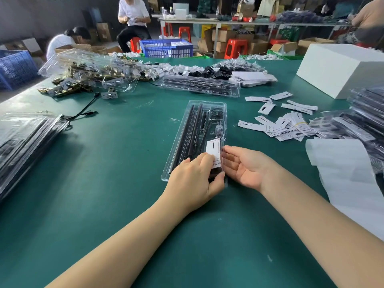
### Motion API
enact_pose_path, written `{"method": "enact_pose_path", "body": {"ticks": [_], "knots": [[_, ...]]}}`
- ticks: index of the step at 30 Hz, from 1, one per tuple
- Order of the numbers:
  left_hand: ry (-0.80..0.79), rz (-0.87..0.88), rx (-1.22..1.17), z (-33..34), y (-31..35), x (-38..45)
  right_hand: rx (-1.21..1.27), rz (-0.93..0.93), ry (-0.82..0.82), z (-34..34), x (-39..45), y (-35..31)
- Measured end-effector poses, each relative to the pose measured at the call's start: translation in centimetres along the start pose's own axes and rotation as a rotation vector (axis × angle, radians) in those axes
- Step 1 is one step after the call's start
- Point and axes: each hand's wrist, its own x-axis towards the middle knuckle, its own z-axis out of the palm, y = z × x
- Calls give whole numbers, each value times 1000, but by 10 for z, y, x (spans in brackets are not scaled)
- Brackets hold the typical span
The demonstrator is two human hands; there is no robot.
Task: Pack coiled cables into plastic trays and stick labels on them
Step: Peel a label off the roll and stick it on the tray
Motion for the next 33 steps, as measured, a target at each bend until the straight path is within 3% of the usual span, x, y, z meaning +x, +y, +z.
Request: {"method": "enact_pose_path", "body": {"ticks": [8,12,15,19,25,33], "knots": [[-51,-40,-30,-4,2,-1,57,-88,39,-5,2,16],[-107,28,-13,-5,-6,-2,-21,-202,118,-7,4,21],[-193,96,37,-9,-11,-1,-238,-338,168,-10,5,22],[-254,170,114,-10,-18,-1,-784,-621,292,-27,8,20],[-206,248,190,-4,-22,0,-860,-636,235,-36,8,28],[-133,205,120,5,-24,-4,-924,-563,156,-41,6,24]]}}
